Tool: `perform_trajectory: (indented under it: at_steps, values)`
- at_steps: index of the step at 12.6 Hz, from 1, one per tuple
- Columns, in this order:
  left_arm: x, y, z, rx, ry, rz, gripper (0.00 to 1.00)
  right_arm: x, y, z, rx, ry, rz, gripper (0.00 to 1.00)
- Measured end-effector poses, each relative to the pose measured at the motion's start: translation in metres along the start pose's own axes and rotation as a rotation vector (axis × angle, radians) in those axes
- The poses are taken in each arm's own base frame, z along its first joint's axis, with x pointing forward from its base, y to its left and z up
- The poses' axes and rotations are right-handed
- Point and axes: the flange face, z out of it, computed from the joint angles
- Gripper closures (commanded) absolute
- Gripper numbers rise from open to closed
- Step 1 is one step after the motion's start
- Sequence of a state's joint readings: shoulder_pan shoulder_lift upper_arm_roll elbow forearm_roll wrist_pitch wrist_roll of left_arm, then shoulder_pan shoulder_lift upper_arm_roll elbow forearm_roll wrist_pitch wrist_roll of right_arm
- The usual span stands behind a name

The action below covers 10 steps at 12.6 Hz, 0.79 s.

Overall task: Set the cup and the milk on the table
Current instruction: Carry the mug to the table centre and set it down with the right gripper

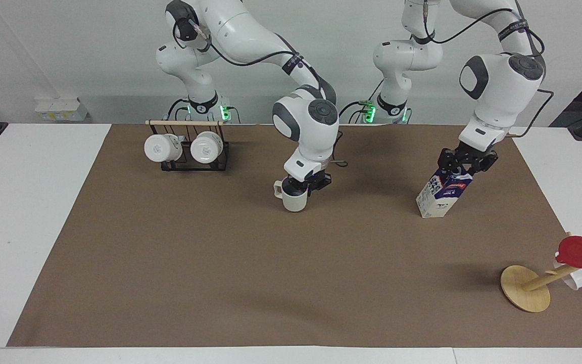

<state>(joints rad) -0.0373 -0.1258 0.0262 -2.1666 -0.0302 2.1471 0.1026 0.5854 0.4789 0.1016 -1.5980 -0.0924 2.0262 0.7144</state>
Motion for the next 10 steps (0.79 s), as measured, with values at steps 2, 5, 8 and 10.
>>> perform_trajectory:
  at_steps: [2,5,8,10]
  values:
    - [0.0,0.0,0.0,0.0,0.0,0.0,0.48,0.0,0.0,-0.001,0.0,0.001,0.0,0.41]
    - [0.0,0.0,0.0,0.0,0.0,0.0,0.54,0.002,0.004,-0.017,0.014,0.022,0.008,0.0]
    - [0.001,0.0,0.0,-0.001,0.001,-0.007,0.54,0.014,0.039,-0.078,0.055,0.09,0.061,0.0]
    - [0.004,0.001,-0.006,-0.001,0.012,-0.036,0.54,0.019,0.084,-0.126,0.052,0.104,0.12,0.0]
